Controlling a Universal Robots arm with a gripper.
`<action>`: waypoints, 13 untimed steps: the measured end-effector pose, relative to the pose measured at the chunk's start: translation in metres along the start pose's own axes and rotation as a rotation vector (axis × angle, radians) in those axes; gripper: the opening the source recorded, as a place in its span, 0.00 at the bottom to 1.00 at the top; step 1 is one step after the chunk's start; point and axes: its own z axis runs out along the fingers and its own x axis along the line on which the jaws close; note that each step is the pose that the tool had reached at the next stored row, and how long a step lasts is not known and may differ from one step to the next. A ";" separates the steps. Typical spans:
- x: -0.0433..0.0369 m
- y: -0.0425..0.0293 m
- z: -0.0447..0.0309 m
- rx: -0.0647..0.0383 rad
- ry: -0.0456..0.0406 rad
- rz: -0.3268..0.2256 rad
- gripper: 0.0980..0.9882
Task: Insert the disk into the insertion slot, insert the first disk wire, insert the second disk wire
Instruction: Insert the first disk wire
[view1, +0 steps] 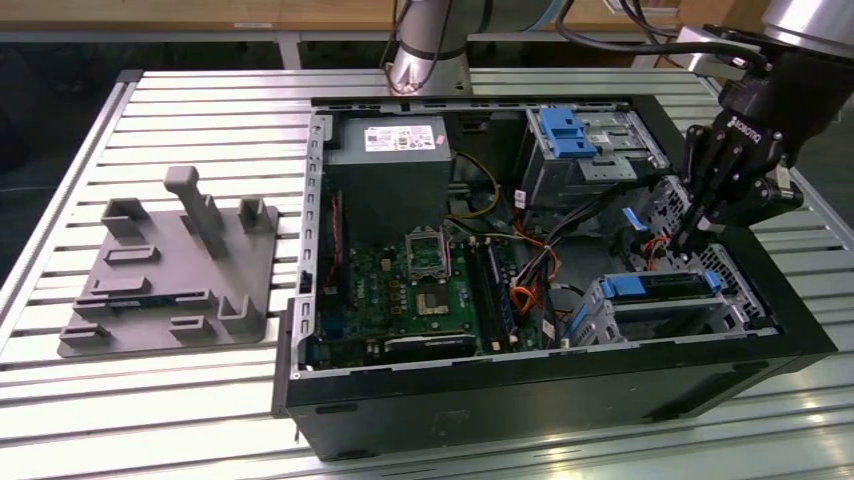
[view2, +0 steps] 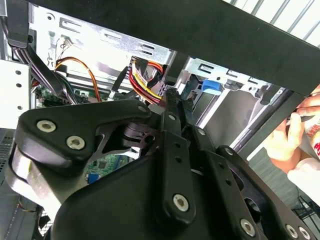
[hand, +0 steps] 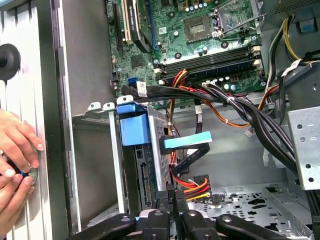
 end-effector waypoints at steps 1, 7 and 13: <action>0.0000 0.0000 0.0000 0.001 0.0024 0.000 0.07; 0.0000 0.0003 0.0002 0.002 0.0112 0.002 0.07; 0.0004 0.0031 0.0007 0.018 0.0093 -0.001 0.07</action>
